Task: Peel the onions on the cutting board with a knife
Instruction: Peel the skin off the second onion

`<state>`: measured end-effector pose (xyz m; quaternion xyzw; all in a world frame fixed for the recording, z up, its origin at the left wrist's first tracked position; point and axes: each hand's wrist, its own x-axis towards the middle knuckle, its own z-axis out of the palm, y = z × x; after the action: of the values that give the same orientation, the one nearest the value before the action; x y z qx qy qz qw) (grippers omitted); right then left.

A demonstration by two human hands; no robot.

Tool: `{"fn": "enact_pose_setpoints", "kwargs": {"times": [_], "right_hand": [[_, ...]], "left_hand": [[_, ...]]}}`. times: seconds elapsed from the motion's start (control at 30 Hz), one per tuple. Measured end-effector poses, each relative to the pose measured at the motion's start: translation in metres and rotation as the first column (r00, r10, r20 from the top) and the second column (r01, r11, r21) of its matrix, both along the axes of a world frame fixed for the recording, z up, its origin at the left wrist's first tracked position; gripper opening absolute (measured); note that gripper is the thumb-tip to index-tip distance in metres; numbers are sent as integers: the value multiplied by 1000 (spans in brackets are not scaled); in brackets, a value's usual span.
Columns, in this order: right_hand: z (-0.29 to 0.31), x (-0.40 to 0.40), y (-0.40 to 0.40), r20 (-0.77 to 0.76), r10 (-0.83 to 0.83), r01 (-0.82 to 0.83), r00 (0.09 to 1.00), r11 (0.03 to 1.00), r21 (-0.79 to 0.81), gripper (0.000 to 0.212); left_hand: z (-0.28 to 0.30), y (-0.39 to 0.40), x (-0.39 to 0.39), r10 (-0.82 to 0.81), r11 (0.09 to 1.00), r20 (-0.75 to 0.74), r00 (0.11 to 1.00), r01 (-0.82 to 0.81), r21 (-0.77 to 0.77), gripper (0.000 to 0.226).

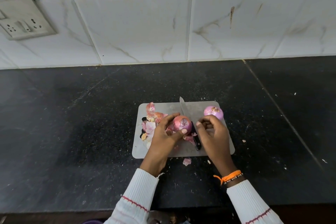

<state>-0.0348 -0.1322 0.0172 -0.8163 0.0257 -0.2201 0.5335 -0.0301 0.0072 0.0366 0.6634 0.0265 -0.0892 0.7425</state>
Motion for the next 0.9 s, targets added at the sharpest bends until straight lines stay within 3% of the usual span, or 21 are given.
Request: {"fn": "enact_pose_setpoints", "kwargs": {"times": [0.1, 0.2, 0.73, 0.9], "right_hand": [[2, -1, 0, 15, 57, -58, 998, 996, 61, 12], [1, -1, -3, 43, 104, -104, 994, 995, 4, 14], [-3, 2, -7, 118, 97, -81, 988, 988, -131, 11], [-2, 0, -6, 8, 65, -65, 998, 998, 27, 11]], "left_hand": [[2, 0, 0, -16, 1000, 17, 1000, 16, 26, 47], [3, -1, -2, -29, 999, -1, 1000, 29, 16, 46], [-2, -2, -2, -71, 997, -17, 997, 71, 36, 44], [-5, -3, -3, -83, 996, -51, 995, 82, -30, 44]]}}
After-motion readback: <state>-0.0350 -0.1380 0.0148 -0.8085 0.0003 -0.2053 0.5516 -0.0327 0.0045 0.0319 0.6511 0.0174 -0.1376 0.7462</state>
